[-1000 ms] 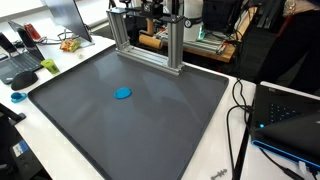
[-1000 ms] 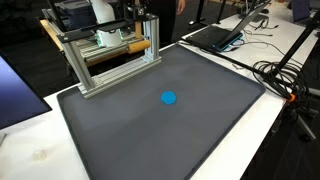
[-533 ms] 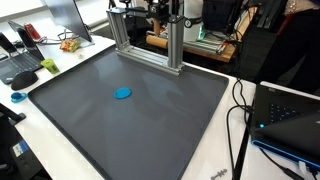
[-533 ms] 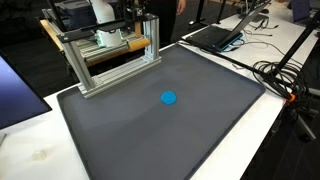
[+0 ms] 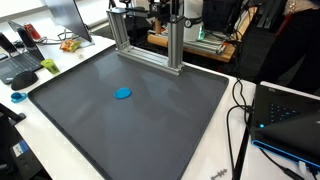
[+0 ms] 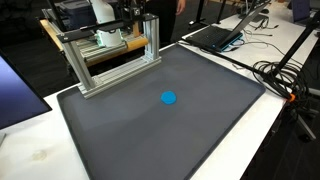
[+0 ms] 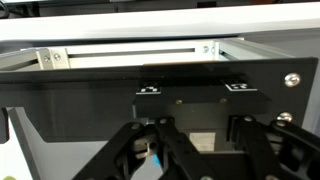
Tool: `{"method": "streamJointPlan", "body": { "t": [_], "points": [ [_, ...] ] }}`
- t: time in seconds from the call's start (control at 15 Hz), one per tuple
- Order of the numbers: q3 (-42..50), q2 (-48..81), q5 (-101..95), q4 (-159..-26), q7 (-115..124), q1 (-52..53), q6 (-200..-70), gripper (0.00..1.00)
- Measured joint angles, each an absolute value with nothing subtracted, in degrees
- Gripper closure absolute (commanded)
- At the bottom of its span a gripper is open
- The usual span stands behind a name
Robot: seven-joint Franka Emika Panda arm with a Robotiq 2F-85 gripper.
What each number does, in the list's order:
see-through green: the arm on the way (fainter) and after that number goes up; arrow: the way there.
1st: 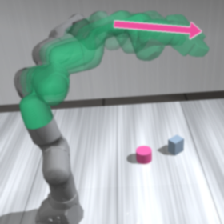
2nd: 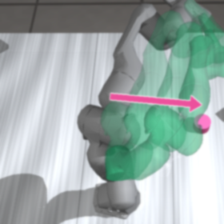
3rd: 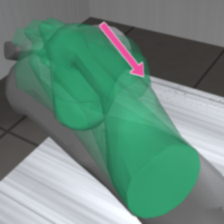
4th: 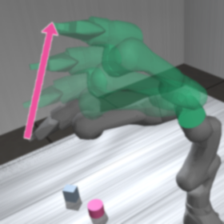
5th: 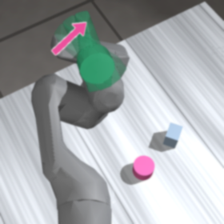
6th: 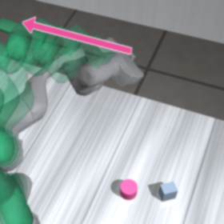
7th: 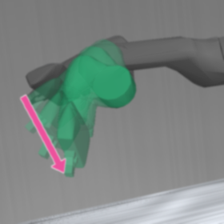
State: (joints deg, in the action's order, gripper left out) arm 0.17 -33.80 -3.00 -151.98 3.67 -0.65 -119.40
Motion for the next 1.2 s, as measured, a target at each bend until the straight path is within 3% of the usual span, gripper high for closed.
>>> {"method": "streamJointPlan", "body": {
  "t": [0.2, 1.2],
  "points": [
    [0.17, -33.82, -1.45, -152.1, 3.31, -0.24, -119.4, 0.0],
    [-0.7, -34.04, -0.43, -152.09, 6.25, -0.4, -117.97, 0.0]
  ]
}}
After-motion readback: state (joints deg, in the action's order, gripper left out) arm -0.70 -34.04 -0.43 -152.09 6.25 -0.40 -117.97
